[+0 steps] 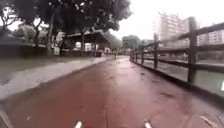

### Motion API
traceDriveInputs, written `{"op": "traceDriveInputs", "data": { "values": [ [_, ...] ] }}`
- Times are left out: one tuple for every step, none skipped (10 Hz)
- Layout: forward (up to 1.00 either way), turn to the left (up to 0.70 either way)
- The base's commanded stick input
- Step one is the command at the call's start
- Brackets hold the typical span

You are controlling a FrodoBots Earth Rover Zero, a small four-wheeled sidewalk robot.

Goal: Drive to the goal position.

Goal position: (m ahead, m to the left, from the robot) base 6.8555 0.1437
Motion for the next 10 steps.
{"op": "traceDriveInputs", "data": {
  "values": [
    [0.50,0.00],
    [0.50,0.00],
    [0.50,0.00],
    [0.50,0.00],
    [0.50,0.00],
    [0.50,0.00],
    [0.50,0.00],
    [0.50,0.00],
    [0.50,0.00],
    [0.50,0.00]
  ]
}}
